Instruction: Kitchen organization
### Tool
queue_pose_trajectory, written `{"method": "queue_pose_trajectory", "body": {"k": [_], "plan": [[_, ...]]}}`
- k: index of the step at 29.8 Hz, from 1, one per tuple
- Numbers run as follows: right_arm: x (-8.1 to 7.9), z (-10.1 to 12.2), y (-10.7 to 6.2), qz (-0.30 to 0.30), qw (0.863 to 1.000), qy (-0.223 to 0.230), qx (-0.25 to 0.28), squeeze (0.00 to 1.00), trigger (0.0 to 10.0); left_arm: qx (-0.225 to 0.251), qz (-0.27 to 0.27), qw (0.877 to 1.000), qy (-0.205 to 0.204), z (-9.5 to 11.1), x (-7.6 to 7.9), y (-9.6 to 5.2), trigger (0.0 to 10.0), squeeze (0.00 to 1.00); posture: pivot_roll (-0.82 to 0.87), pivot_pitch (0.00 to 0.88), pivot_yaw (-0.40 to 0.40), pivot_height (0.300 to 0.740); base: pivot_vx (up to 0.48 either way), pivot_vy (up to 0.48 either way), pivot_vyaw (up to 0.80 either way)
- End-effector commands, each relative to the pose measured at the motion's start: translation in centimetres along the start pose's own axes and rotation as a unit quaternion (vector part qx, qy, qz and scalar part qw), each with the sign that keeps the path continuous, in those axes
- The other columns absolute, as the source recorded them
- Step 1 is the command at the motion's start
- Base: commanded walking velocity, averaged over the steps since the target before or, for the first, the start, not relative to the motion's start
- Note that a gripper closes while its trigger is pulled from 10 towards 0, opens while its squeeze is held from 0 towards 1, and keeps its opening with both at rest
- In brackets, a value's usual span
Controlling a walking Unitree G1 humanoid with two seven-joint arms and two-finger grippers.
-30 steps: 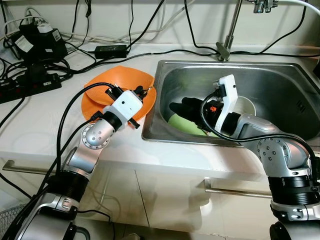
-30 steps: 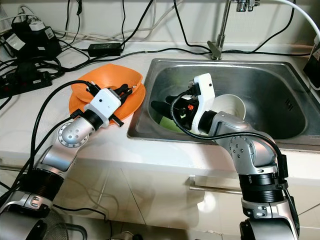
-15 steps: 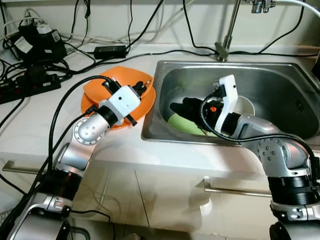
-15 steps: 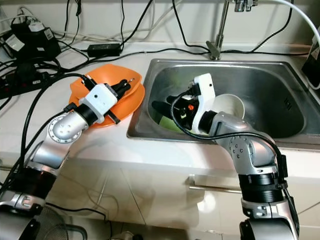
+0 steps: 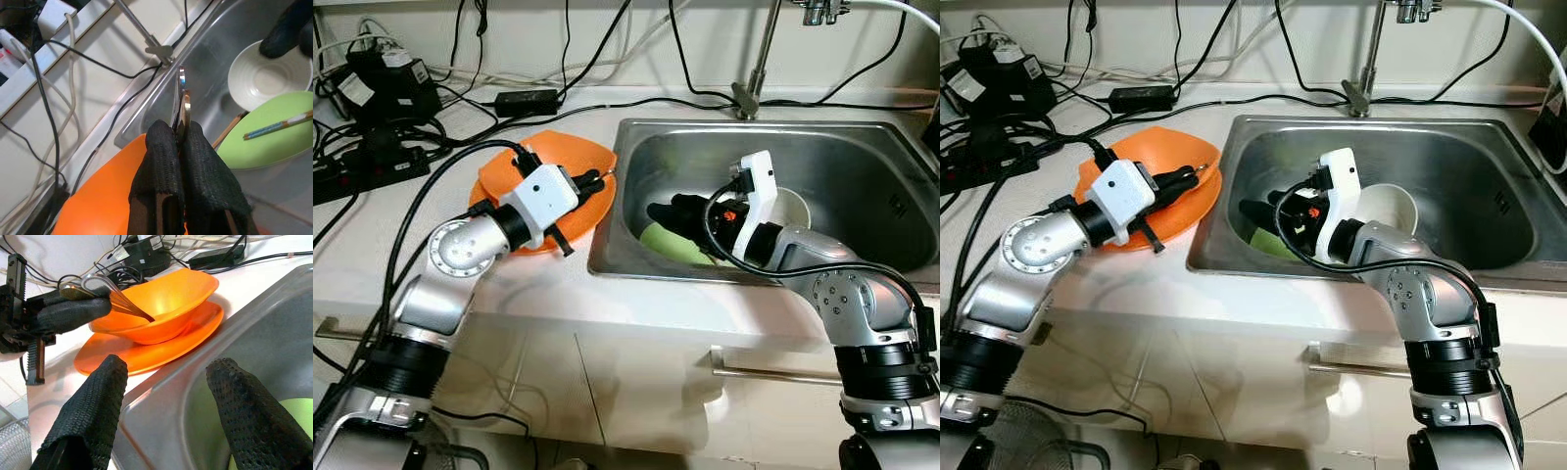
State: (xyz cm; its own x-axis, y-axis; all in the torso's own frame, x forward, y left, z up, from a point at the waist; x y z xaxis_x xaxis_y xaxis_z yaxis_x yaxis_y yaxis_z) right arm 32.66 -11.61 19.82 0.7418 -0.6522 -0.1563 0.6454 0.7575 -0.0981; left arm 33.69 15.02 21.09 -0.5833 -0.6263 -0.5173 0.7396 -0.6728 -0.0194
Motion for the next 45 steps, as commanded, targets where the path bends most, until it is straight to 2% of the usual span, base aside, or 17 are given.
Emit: {"method": "queue_pose_trajectory", "body": {"k": [1, 2, 9, 10, 12, 13, 18, 19, 20, 21, 22, 27, 31, 41, 43, 44, 45], "plan": [[0.0, 0.5, 0.1, -0.002, 1.000, -0.010, 0.005, 0.00, 10.0, -0.040, -0.001, 0.999, -0.015, -1.5, -0.2, -0.5, 6.4, 0.00, -0.05, 0.029, 0.077, 0.740, 0.000, 0.000, 0.00], [0.1, 0.5, 0.1, -0.004, 1.000, -0.011, 0.004, 0.00, 10.0, -0.039, 0.008, 0.999, -0.020, -1.7, -0.4, -0.5, 10.0, 1.00, -0.05, 0.029, 0.077, 0.740, 0.000, 0.000, 0.00], [0.2, 0.3, 0.1, -0.007, 1.000, -0.013, 0.002, 0.00, 10.0, -0.055, 0.022, 0.998, -0.011, -2.7, -0.5, -0.9, 10.0, 1.00, -0.05, 0.029, 0.073, 0.740, 0.000, 0.000, 0.00], [0.2, 0.3, 0.1, -0.007, 1.000, -0.014, 0.002, 0.00, 10.0, -0.060, 0.025, 0.998, -0.015, -3.0, -0.5, -1.0, 10.0, 0.51, -0.05, 0.030, 0.072, 0.740, 0.000, 0.000, 0.00], [0.2, 0.4, 0.1, -0.007, 1.000, -0.014, 0.001, 0.00, 10.0, -0.063, 0.026, 0.998, -0.019, -3.2, -0.5, -1.0, 10.0, 0.51, -0.05, 0.030, 0.071, 0.740, 0.000, 0.000, 0.00], [0.3, 0.4, 0.1, -0.009, 1.000, -0.015, 0.000, 0.00, 10.0, -0.070, 0.026, 0.997, -0.018, -3.6, -0.4, -1.2, 10.0, 0.00, -0.05, 0.031, 0.070, 0.740, 0.000, 0.000, 0.00], [0.4, 0.3, 0.0, -0.011, 1.000, -0.016, -0.001, 0.00, 10.0, -0.074, 0.027, 0.997, -0.015, -3.9, -0.3, -1.3, 10.0, 0.00, -0.05, 0.032, 0.068, 0.740, 0.000, 0.000, 0.00], [0.4, 0.4, 0.1, -0.011, 1.000, -0.016, -0.001, 0.00, 10.0, -0.071, 0.031, 0.997, -0.014, -3.9, -0.4, -1.3, 4.1, 0.00, -0.05, 0.032, 0.068, 0.740, 0.000, 0.000, 0.00], [0.5, 0.4, 0.1, -0.012, 1.000, -0.016, -0.001, 0.00, 10.0, -0.069, 0.033, 0.997, -0.014, -3.8, -0.5, -1.3, 2.3, 0.00, -0.05, 0.031, 0.067, 0.740, 0.000, 0.000, 0.00], [0.5, 0.4, 0.1, -0.012, 1.000, -0.016, -0.001, 0.00, 10.0, -0.069, 0.033, 0.997, -0.014, -3.8, -0.5, -1.3, 2.3, 0.00, -0.05, 0.031, 0.067, 0.740, 0.000, 0.000, 0.00], [0.5, 0.4, 0.1, -0.012, 1.000, -0.017, -0.002, 0.00, 10.0, -0.063, 0.036, 0.997, -0.015, -3.6, -0.7, -1.4, 0.0, 0.00, -0.05, 0.031, 0.067, 0.740, 0.000, 0.000, 0.00], [0.5, 0.4, 0.1, -0.012, 1.000, -0.018, -0.002, 0.00, 10.0, -0.047, 0.053, 0.998, -0.001, -2.7, -1.5, -1.7, 0.0, 0.00, -0.05, 0.033, 0.068, 0.740, 0.000, 0.000, 0.00], [0.5, 0.4, 0.1, -0.014, 1.000, -0.018, -0.001, 0.00, 10.0, -0.030, 0.074, 0.997, 0.018, -1.1, -3.0, -2.5, 0.0, 0.00, -0.05, 0.034, 0.064, 0.740, 0.000, 0.000, 0.00], [0.6, 0.5, 0.4, -0.014, 1.000, -0.018, 0.000, 0.00, 10.0, -0.022, 0.080, 0.996, 0.038, 1.1, -4.7, -3.7, 0.0, 0.00, -0.04, 0.033, 0.061, 0.740, 0.000, 0.000, 0.00], [0.6, 0.5, 0.4, -0.014, 1.000, -0.017, 0.000, 0.00, 10.0, -0.014, 0.085, 0.996, 0.033, 1.8, -5.3, -3.9, 0.0, 0.00, -0.04, 0.032, 0.062, 0.740, 0.000, 0.000, 0.00], [0.7, 0.4, 0.4, -0.016, 1.000, -0.016, 0.000, 0.00, 10.0, -0.003, 0.096, 0.995, 0.030, 2.9, -6.4, -4.4, 0.0, 0.00, -0.04, 0.031, 0.062, 0.740, 0.000, 0.000, 0.00], [0.7, 0.4, 0.3, -0.017, 1.000, -0.016, 0.000, 0.00, 10.0, -0.001, 0.099, 0.995, 0.030, 3.2, -6.7, -4.6, 0.0, 0.00, -0.04, 0.031, 0.062, 0.740, 0.000, 0.000, 0.00]]}}
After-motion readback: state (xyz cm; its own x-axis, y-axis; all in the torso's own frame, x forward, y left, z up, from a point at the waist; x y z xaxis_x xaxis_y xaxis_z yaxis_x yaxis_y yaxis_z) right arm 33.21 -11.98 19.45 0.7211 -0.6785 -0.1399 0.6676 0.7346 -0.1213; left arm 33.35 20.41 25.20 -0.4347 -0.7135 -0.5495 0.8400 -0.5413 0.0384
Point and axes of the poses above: a point about 5 cm out from each wrist's last joint towards the gripper, its own y axis pointing out of the wrist towards the gripper, its own z axis along the axis of the wrist's last joint, x = y × z, the point moved 1 cm from there along y, pointing out of the wrist towards the gripper, and after that the axes turned 8 degrees about -y, right-handed, at the moved point
